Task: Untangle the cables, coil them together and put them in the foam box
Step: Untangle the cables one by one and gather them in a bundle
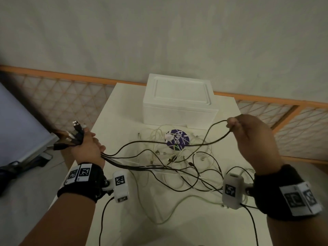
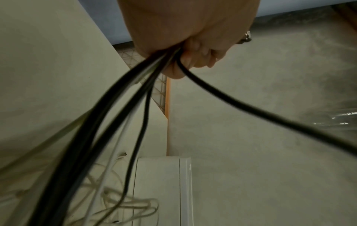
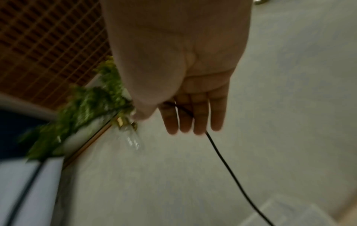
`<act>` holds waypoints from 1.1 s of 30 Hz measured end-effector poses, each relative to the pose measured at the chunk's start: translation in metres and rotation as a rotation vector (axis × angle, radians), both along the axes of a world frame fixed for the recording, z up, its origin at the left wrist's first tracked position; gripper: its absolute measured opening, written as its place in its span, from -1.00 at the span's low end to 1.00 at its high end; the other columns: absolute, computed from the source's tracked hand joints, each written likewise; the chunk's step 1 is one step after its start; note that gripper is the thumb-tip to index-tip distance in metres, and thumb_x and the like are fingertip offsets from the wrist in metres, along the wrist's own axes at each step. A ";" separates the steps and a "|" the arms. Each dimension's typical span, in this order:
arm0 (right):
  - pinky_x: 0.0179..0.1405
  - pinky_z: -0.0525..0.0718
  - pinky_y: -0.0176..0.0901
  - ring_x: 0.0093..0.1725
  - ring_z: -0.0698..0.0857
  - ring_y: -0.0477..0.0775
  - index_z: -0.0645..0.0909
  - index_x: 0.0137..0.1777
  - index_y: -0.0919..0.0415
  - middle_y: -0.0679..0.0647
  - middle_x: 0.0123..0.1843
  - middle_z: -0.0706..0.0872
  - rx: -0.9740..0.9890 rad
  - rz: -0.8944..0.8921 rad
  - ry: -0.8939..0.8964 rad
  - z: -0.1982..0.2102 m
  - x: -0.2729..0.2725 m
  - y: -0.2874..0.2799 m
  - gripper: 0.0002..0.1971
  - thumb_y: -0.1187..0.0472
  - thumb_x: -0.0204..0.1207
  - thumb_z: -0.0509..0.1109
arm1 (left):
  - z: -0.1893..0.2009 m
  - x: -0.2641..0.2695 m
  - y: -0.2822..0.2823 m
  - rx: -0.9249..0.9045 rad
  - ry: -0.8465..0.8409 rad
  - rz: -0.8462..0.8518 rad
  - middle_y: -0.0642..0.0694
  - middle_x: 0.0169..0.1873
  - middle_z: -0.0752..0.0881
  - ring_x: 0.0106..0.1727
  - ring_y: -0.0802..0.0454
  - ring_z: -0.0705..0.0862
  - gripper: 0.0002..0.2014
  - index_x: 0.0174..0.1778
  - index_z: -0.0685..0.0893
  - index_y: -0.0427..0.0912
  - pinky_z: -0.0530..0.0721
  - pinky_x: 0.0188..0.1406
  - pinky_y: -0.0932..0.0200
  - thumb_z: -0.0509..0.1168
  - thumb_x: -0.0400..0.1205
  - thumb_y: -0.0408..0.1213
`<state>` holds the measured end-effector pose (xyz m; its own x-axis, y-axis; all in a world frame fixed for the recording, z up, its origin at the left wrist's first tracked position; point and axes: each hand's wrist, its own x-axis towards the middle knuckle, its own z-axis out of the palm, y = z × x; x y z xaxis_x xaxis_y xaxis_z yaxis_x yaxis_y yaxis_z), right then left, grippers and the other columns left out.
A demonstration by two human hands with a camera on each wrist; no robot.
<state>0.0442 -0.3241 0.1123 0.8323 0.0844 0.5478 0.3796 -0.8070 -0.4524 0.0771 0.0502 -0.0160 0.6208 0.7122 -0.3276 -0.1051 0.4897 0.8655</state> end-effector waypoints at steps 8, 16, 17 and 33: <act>0.14 0.49 -0.37 0.13 0.60 0.28 0.55 -0.08 0.39 0.25 0.16 0.60 0.024 -0.083 -0.565 0.018 -0.021 0.019 -0.82 0.25 0.67 0.27 | 0.010 -0.005 -0.021 0.031 -0.066 -0.143 0.08 -0.71 0.34 -0.66 0.13 0.24 -0.64 -0.40 0.50 -0.15 0.25 -0.66 0.30 0.29 0.69 -0.09; 0.02 0.59 -0.38 -0.02 0.72 -0.05 0.53 0.28 0.22 0.12 0.03 0.76 0.121 0.011 -0.205 0.001 -0.025 0.040 -0.77 0.22 0.67 0.25 | 0.020 -0.011 -0.029 0.023 -0.092 -0.255 0.09 -0.73 0.33 -0.68 0.15 0.23 -0.66 -0.37 0.51 -0.19 0.24 -0.66 0.30 0.28 0.71 -0.14; -0.10 0.57 -0.44 -0.13 0.70 -0.19 0.48 0.33 0.15 -0.03 -0.10 0.75 0.142 -0.005 -0.106 -0.003 -0.025 0.042 -0.73 0.13 0.69 0.21 | 0.020 -0.012 -0.029 0.022 -0.095 -0.271 0.09 -0.73 0.32 -0.68 0.15 0.22 -0.66 -0.38 0.51 -0.19 0.23 -0.66 0.30 0.28 0.71 -0.15; 0.11 0.51 0.28 0.13 0.55 0.34 0.60 0.11 -0.04 0.06 0.15 0.61 -0.495 -0.499 -0.074 0.052 -0.063 0.026 -0.70 0.08 0.36 0.46 | 0.016 -0.012 -0.037 0.099 -0.029 -0.429 0.07 -0.68 0.41 -0.65 0.17 0.30 -0.69 -0.36 0.55 -0.18 0.24 -0.66 0.28 0.31 0.69 -0.16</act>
